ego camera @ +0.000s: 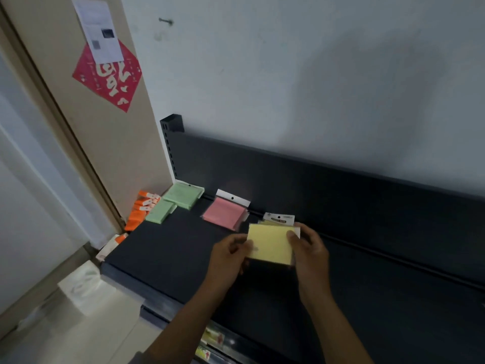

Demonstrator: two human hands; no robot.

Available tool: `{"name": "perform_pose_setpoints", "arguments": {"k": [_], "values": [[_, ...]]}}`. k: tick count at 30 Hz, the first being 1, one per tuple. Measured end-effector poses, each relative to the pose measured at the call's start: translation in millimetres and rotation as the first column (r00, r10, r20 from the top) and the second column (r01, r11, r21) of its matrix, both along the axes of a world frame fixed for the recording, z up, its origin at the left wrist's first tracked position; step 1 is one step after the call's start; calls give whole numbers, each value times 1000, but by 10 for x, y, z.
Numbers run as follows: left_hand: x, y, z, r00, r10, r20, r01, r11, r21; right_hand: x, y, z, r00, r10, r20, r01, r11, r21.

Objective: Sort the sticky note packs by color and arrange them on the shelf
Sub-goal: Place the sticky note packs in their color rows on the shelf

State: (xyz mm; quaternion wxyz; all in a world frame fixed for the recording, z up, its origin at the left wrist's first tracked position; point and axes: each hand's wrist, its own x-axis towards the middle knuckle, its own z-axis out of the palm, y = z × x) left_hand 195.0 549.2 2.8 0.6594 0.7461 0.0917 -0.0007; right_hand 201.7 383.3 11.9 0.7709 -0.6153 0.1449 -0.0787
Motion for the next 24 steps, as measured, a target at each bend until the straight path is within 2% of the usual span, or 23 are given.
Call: {"name": "perform_pose_setpoints", "arguments": {"k": [3,5,7,10,15,20,24], "values": [[154,7,-27,1000,-25,-15,26,997,71,178,-38,-41,1000,-18,-2,18,997,-75],[233,10,-27,999,-54,3,53,990,133,297,-72,-112,999,-28,26,32,982,-188],[296,1,-20,997,-65,33,59,983,174,416,-115,-201,998,-39,51,54,940,-338],[400,3,-46,995,-34,92,14,978,210,552,-159,-291,997,-59,51,76,873,-482],[523,-60,-146,987,-101,127,51,938,343,596,-192,-386,998,-64,-16,44,833,-552],[619,-87,-378,955,-271,121,181,855,487,544,-212,-556,997,-38,-67,-23,690,-724],[654,-36,-492,940,-327,100,227,816,531,497,-199,-564,997,-67,-40,17,683,-731]]}}
